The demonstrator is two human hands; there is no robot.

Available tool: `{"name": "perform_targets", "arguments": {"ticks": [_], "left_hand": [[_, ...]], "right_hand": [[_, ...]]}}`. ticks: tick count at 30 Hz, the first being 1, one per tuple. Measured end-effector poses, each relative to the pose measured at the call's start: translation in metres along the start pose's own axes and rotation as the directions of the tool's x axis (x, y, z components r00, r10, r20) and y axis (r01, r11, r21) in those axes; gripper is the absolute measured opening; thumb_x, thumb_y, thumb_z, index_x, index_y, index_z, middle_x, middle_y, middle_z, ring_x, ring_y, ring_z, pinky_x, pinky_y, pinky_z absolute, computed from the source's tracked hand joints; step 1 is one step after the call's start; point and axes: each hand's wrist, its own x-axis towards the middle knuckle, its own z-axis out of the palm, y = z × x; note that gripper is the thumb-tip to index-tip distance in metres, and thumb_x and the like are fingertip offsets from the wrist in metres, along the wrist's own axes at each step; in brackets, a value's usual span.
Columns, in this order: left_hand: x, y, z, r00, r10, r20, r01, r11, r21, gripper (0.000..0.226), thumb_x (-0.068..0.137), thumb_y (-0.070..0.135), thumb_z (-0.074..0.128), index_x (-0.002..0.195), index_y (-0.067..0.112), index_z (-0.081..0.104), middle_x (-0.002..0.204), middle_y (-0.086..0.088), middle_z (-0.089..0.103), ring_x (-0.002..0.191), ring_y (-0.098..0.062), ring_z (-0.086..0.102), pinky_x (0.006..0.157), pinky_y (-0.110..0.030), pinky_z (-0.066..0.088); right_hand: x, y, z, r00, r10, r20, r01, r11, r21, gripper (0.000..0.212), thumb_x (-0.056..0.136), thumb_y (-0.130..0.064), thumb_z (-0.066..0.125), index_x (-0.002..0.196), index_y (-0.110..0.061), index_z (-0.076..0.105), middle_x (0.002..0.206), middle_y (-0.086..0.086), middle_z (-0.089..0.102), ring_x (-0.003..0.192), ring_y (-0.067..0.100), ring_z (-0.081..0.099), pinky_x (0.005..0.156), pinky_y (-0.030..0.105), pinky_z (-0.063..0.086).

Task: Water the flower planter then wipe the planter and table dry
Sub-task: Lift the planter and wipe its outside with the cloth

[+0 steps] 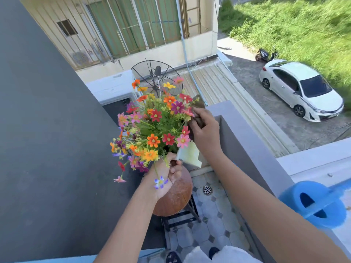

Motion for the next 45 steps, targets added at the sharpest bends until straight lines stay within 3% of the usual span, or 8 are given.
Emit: {"name": "perform_targets", "arguments": {"ticks": [8, 12, 14, 21, 25, 31, 36, 45], "left_hand": [[0.002, 0.005, 0.001, 0.998, -0.038, 0.051, 0.041, 0.997, -0.059, 0.008, 0.095, 0.007, 0.044, 0.088, 0.011, 0.043, 0.064, -0.001, 0.041, 0.038, -0.006, 0.033, 0.033, -0.016, 0.029], [0.0, 0.01, -0.003, 1.0, -0.011, 0.029, 0.01, 1.0, 0.014, 0.013, 0.095, 0.012, 0.046, 0.083, 0.009, 0.049, 0.069, 0.0, 0.033, 0.039, -0.005, 0.032, 0.035, -0.015, 0.023], [-0.001, 0.012, -0.003, 1.0, -0.004, 0.03, 0.003, 0.999, 0.034, 0.012, 0.094, 0.012, 0.047, 0.083, 0.009, 0.05, 0.069, 0.0, 0.034, 0.039, -0.005, 0.032, 0.035, -0.015, 0.024], [-0.003, 0.013, 0.015, 0.999, 0.037, 0.032, -0.039, 0.998, 0.055, 0.016, 0.094, 0.005, 0.044, 0.08, 0.014, 0.04, 0.064, -0.001, 0.043, 0.039, -0.006, 0.032, 0.035, -0.017, 0.025], [-0.006, 0.021, 0.013, 0.999, 0.037, 0.038, -0.037, 0.999, -0.006, 0.016, 0.095, 0.006, 0.043, 0.081, 0.013, 0.04, 0.063, -0.002, 0.045, 0.038, -0.007, 0.033, 0.034, -0.017, 0.028], [-0.009, 0.037, 0.019, 0.994, 0.108, -0.026, -0.106, 0.992, 0.075, 0.02, 0.097, 0.006, 0.04, 0.078, 0.01, 0.045, 0.066, -0.004, 0.037, 0.033, -0.005, 0.031, 0.03, -0.017, 0.025], [-0.01, 0.036, 0.013, 0.995, 0.087, 0.049, -0.086, 0.996, -0.021, 0.015, 0.093, 0.004, 0.044, 0.08, 0.012, 0.045, 0.065, -0.002, 0.039, 0.04, -0.006, 0.03, 0.033, -0.017, 0.025], [-0.008, 0.029, 0.024, 0.989, 0.132, -0.063, -0.12, 0.979, 0.164, 0.02, 0.095, 0.007, 0.046, 0.076, 0.013, 0.044, 0.062, -0.002, 0.04, 0.036, -0.006, 0.027, 0.036, -0.018, 0.019]], "right_hand": [[-0.005, 0.041, -0.007, 0.991, 0.087, -0.1, -0.1, 0.986, -0.137, 0.016, 0.093, -0.006, 0.062, 0.107, -0.003, 0.069, 0.096, 0.012, 0.06, 0.083, -0.015, 0.052, 0.074, 0.003, 0.035], [-0.011, 0.062, -0.014, 0.954, 0.277, -0.117, -0.287, 0.954, -0.083, 0.018, 0.096, -0.017, 0.058, 0.109, -0.011, 0.069, 0.096, 0.001, 0.056, 0.076, 0.013, 0.064, 0.074, 0.03, 0.054], [-0.005, 0.058, -0.014, 0.943, 0.311, -0.116, -0.319, 0.946, -0.058, 0.017, 0.097, -0.013, 0.057, 0.109, -0.01, 0.069, 0.097, 0.004, 0.056, 0.073, 0.014, 0.061, 0.069, 0.013, 0.048], [0.011, 0.002, 0.004, 0.985, 0.144, -0.089, -0.152, 0.985, -0.084, 0.032, 0.093, -0.009, 0.06, 0.067, -0.025, 0.047, 0.074, -0.006, 0.046, 0.064, 0.001, 0.044, 0.061, 0.022, 0.029], [-0.013, 0.0, 0.002, 0.993, 0.112, -0.036, -0.109, 0.99, 0.084, 0.021, 0.09, -0.006, 0.064, 0.11, -0.009, 0.069, 0.103, 0.006, 0.07, 0.094, 0.009, 0.068, 0.084, 0.02, 0.052], [-0.077, 0.026, -0.015, 0.976, -0.107, 0.19, 0.103, 0.994, 0.027, 0.024, 0.077, 0.01, 0.059, 0.094, -0.006, 0.065, 0.095, 0.005, 0.064, 0.083, 0.02, 0.063, 0.07, 0.033, 0.052], [-0.096, 0.052, -0.023, 0.99, 0.052, 0.134, -0.043, 0.997, -0.071, 0.026, 0.077, 0.012, 0.064, 0.093, -0.008, 0.066, 0.092, 0.002, 0.063, 0.085, 0.016, 0.061, 0.074, 0.029, 0.049], [-0.059, 0.001, -0.013, 0.988, -0.132, 0.076, 0.13, 0.991, 0.029, 0.031, 0.08, 0.018, 0.06, 0.1, -0.004, 0.069, 0.102, -0.007, 0.063, 0.097, 0.009, 0.063, 0.084, 0.021, 0.048]]}}
